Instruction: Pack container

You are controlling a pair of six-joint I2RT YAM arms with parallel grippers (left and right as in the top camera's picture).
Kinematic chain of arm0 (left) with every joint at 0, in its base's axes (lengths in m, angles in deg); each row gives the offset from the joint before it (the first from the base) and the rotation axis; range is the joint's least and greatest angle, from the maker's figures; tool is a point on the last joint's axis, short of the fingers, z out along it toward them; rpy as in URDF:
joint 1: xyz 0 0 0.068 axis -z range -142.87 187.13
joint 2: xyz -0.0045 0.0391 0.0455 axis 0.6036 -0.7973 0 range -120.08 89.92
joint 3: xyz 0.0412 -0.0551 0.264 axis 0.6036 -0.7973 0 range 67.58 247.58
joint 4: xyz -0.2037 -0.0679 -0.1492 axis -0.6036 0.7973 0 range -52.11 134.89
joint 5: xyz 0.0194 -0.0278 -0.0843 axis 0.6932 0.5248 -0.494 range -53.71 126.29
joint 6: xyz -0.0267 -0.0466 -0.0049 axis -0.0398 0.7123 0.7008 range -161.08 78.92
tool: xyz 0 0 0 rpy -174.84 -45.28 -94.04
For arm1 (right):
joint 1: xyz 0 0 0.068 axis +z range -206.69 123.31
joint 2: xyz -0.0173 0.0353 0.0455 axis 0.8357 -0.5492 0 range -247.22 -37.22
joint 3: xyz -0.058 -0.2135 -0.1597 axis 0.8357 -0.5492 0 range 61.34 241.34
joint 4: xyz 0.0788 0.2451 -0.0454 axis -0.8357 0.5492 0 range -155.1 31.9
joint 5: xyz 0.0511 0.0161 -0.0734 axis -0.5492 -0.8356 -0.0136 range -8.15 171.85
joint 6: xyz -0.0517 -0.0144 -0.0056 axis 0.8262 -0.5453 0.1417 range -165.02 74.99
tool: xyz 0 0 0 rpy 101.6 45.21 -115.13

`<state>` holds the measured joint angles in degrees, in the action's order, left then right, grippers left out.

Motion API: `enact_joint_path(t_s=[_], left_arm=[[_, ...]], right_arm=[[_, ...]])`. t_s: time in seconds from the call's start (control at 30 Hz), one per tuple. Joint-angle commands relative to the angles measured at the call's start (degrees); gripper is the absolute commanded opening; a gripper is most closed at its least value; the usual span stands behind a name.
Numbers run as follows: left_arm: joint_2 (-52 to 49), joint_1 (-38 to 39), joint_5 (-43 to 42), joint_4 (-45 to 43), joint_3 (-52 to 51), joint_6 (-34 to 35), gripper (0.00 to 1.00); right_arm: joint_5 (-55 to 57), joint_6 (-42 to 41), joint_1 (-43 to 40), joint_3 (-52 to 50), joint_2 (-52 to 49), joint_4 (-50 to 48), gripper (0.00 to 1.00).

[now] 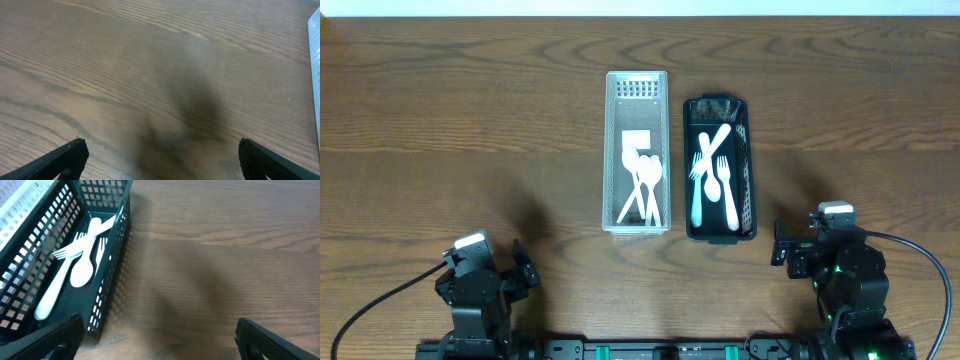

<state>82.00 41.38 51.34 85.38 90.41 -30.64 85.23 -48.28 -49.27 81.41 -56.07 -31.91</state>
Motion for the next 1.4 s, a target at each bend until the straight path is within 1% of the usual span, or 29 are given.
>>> enact_joint_path(t_s=[0.0,0.1,0.27,0.37,0.5,0.6,0.7,0.77,0.97,1.07,1.37], left_arm=[[0.35,0.22,0.68,0.09,0.13,-0.13,0.98],[0.35,0.22,0.68,0.09,0.13,-0.13,0.98],[0.35,0.22,0.68,0.09,0.13,-0.13,0.98],[0.35,0.22,0.68,0.09,0.13,-0.13,0.98],[0.35,0.22,0.68,0.09,0.13,-0.13,0.98],[0.35,0.22,0.68,0.09,0.13,-0.11,0.98],[0.35,0.22,0.68,0.09,0.13,-0.13,0.98],[0.35,0.22,0.68,0.09,0.13,-0.13,0.98],[0.35,0.22,0.68,0.09,0.13,-0.11,0.98],[0.35,0.22,0.68,0.09,0.13,-0.13,0.98],[0.35,0.22,0.68,0.09,0.13,-0.13,0.98]], right_arm=[[-0.42,-0.5,0.46,-0.28,0.22,0.07,0.99],[-0.13,0.09,-0.44,-0.28,1.57,1.16,0.99],[-0.15,0.46,-0.98,-0.48,10.8,6.29,0.99],[1.07,2.29,-0.98,-1.46,15.28,3.37,0.99],[3.02,2.32,-1.03,-5.44,17.73,-6.78,0.99],[3.26,2.25,-1.03,-10.86,17.9,-17.57,0.99],[3.26,2.27,-1.03,-17.16,18.01,-30.88,0.99],[3.32,2.25,-1.03,-19.87,18.45,-36.83,0.99],[2.6,0.55,-1.03,-19.76,18.53,-33.29,0.99],[2.6,0.57,-1.03,-19.76,18.51,-29.27,0.99],[2.58,0.55,-1.03,-19.76,18.32,-29.55,0.99]])
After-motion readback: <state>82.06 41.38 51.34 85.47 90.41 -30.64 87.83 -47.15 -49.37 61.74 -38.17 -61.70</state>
